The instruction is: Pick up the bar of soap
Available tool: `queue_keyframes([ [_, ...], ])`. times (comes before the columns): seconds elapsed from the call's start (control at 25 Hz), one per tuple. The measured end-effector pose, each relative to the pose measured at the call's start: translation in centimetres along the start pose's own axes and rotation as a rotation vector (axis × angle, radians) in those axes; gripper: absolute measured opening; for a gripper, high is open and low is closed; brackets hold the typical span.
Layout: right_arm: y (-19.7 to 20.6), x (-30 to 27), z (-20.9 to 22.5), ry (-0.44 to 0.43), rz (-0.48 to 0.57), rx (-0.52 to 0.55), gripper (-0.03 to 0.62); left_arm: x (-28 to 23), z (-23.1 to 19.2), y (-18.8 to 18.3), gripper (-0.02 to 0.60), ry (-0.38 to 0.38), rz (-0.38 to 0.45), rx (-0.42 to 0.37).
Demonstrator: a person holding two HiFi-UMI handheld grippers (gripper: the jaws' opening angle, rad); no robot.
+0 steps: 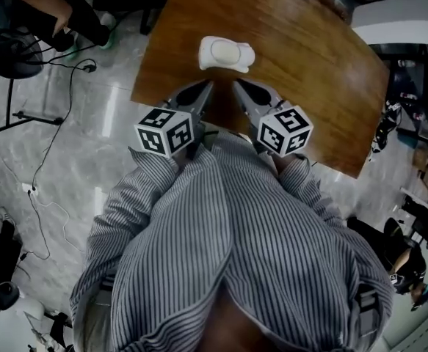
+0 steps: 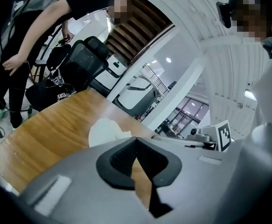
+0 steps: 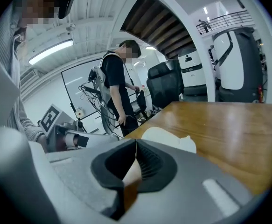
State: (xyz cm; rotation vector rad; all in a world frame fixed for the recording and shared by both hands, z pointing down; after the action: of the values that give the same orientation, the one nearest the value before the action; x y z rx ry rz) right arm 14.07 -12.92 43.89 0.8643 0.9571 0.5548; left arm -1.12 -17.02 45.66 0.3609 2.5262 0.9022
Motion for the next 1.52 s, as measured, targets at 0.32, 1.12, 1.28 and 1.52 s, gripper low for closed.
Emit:
queue_keyframes([
  [0.32,-2.0,-2.5,2.7,-0.103,-0.157,0.315,0.026,-1.7,-0.5,0.4,0.006,-0.047,-0.004,0.032],
  [1.12,-2.2,-10.6,5.6,-0.406,-0.619,0.988,0.25,-2.9,-1.9,2.8,0.006,-0.106,0.033,0.12],
  [1.28,-2.2,-11.1,5.8,-0.449,-0.666,0.99,0.253,-2.5,-2.2,3.3,0.006,-0.115,0.04,0.136],
  [1.52,-2.2,-11.4,5.8,-0.473,-0.686,0.955,0.252,-2.0,-2.6,3.5,0.006,-0.126,0.041,0.145],
])
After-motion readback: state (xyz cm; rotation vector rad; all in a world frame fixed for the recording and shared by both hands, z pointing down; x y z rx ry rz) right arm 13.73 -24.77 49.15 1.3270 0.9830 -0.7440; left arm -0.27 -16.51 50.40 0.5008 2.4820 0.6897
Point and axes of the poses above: the fingertips, and each gripper's own axes: x backward along the fingers, z to its right, y out of its underside, the point moved 7 cm from there along x, backward along the fingers, and after that the axes turned 4 degrees about x, right-handed, at the moved point
